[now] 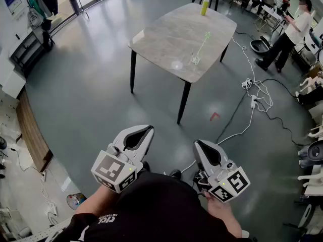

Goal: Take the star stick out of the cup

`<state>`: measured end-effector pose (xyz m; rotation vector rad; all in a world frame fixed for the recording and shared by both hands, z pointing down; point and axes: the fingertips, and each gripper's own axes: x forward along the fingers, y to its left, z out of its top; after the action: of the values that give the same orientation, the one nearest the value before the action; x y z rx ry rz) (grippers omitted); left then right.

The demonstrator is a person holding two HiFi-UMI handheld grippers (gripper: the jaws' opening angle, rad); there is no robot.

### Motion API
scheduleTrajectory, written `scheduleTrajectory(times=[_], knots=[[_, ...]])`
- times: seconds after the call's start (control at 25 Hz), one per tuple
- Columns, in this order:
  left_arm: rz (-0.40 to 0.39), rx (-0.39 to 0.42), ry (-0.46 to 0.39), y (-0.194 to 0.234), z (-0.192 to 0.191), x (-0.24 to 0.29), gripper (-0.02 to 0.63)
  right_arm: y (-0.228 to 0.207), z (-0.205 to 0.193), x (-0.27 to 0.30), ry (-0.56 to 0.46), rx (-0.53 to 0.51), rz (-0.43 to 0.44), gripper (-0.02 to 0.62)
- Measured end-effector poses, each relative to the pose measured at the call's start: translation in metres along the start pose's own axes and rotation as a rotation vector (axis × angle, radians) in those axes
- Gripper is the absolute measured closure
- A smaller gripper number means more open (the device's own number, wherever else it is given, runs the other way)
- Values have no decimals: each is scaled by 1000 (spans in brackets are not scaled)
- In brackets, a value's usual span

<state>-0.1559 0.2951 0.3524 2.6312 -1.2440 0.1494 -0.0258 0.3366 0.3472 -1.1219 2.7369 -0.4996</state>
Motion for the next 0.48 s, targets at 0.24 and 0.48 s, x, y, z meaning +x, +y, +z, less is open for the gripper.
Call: scheduleTrajectory(times=[0.24,0.48], knots=[[8,6,7,-4,-6,-2,603,0,-4,-5,6,9,9,583],[25,-13,14,-11,-8,-3,604,-2,-5,-10,13,28,23,583]])
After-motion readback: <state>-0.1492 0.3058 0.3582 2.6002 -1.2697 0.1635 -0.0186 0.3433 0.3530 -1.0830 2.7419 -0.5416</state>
